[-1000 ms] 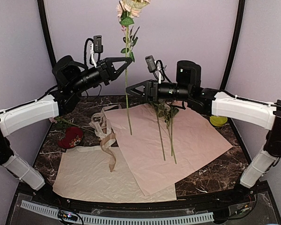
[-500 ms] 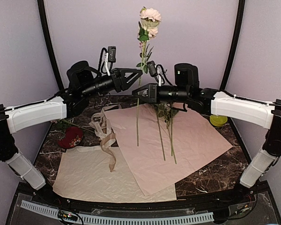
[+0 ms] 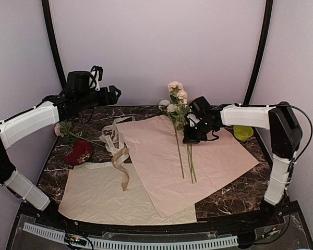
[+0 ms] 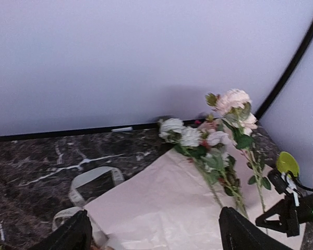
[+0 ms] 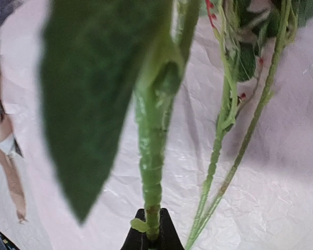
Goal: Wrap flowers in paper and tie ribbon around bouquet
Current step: Place the fake flower on the flattened wrapping paper.
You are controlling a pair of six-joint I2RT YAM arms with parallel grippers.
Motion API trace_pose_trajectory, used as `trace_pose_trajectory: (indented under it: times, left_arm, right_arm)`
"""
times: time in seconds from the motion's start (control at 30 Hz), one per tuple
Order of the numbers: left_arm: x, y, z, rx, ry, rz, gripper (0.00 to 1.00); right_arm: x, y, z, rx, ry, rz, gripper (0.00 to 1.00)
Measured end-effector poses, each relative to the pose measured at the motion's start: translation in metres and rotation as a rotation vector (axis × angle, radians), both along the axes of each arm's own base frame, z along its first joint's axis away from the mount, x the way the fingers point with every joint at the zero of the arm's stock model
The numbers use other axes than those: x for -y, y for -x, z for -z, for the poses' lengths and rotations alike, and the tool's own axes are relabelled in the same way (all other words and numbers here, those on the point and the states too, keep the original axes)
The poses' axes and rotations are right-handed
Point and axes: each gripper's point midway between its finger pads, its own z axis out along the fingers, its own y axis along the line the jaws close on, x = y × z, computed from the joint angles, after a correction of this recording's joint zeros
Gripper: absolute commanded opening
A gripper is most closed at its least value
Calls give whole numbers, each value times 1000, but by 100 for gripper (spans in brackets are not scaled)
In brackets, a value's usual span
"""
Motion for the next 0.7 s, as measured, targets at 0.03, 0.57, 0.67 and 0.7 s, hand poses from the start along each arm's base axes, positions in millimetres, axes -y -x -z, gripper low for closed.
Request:
trace_pose_trajectory:
  times: [0.03,0.57,0.67,0.7]
  left_arm:
    - [-17,-6,6,-18,-19,-53,88]
    - [-253,-29,90,-296,-37,-652,94]
    - [-296,-30,116,-363,-2,-764,87]
    - [-306,-30,125,-385,6,-790,85]
  right_arm:
    - [4,1,14,-33,31,2,0]
    - [42,-41,30,8,224,139,38]
    - [44,-38,19,29,219,143,38]
    - [44,-37,16,35,217,143,38]
